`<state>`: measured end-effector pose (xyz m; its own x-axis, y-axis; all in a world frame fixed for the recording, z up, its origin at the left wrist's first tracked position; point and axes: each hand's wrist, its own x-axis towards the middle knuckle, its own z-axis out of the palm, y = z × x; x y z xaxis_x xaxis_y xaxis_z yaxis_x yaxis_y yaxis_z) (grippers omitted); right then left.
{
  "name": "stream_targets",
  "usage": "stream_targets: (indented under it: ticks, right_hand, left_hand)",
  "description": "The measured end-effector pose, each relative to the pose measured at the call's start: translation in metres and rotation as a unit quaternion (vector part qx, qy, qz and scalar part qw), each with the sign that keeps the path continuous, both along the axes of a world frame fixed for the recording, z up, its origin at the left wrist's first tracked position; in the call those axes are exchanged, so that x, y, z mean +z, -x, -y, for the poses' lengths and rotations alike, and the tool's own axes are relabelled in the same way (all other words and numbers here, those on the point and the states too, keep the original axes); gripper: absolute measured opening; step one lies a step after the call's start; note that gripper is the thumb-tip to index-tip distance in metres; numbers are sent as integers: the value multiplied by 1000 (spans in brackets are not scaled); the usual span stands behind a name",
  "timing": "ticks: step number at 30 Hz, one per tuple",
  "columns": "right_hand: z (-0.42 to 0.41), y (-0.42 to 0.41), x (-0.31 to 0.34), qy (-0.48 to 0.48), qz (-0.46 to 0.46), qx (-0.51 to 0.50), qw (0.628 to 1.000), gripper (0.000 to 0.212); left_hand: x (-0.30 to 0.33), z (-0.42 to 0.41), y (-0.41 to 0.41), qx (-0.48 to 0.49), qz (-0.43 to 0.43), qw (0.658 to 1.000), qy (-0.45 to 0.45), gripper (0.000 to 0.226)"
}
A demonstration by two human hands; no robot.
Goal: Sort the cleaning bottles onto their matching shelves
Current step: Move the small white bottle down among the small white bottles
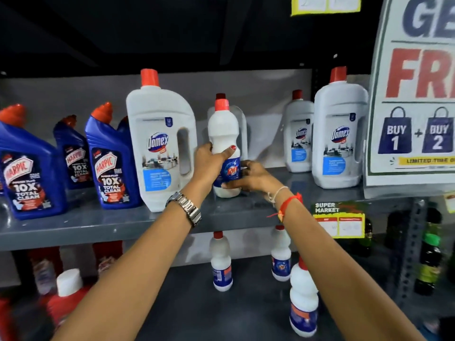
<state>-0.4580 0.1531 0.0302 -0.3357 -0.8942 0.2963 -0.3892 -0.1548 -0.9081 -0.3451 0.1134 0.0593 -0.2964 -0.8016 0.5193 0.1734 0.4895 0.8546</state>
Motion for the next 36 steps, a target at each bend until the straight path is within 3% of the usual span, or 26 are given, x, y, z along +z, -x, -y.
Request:
stream_targets:
  ticks: [4,10,16,21,27,32,36]
  right_hand:
    - [5,0,-4,22,-22,-35,999,64]
    - [-19,1,-9,67,-29,-49,996,49]
    - [-76,-18,-20,122,-81,-88,985,63]
    - [-125,-44,-42,165,-91,-101,977,53]
    - [-148,-61,-121,134,-106,-70,983,57]
    - [-119,-62,-216,34,-67,-70,995,67]
    - [-88,-68,-266,-36,-56,-100,993,60]
  left_hand:
    - [-1,0,6,3,-2,999,-48,37]
    - [-4,-19,-3,1,5,1000,7,31]
    - [-13,-53,-27,-22,3,998,66,17]
    - [-36,-99,-54,-63,-27,992,109,35]
    - [-119,-111,-78,-85,-5,995,59,37]
    - [-208,-90,-85,-61,48,997,-6,37]
    - [-262,-62,-81,-31,103,993,-40,39]
